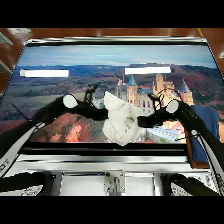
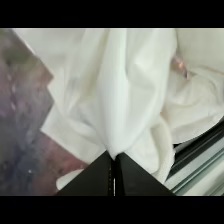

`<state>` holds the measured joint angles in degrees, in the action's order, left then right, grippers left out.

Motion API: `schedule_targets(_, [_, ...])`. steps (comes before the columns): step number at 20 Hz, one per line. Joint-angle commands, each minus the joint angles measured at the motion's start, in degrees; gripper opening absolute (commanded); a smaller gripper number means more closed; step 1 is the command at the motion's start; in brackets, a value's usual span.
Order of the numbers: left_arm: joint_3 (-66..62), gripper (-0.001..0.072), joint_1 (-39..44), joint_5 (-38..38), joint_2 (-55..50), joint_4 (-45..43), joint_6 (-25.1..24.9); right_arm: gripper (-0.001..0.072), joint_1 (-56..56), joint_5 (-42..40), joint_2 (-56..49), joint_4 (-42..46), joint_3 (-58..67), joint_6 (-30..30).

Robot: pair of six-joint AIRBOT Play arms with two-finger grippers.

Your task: Fold the shirts.

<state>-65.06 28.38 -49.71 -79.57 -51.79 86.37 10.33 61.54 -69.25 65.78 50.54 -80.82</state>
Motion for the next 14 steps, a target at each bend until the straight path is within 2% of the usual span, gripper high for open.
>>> schedule_targets(1, [-8.3,0.0034,-5.9,0.2,10.6,-7.0,-0.3,0.0068,0.2,1.0,9.3,13.4,11.0,0.1])
schedule_targets(4, [-21.3,0.0034,-9.7,0.8,18.3,-7.3,-4.1,0.0068,0.2,-2.8,17.6,14.8,24.9,-0.2])
schedule_targets(8, [-37.9,0.0035,-10.6,4.0,24.2,-7.4,-7.7,0.0068,0.2,-8.4,23.3,9.2,41.4,-1.0])
schedule_targets(12, [-43.1,0.0036,-10.6,3.0,27.8,-8.4,-7.9,0.0068,0.2,-4.0,24.3,7.6,48.7,-1.2])
schedule_targets(14, [-43.1,0.0036,-10.6,-1.7,29.0,-13.5,-7.6,0.0069,0.2,1.8,24.3,8.7,49.1,-1.6])
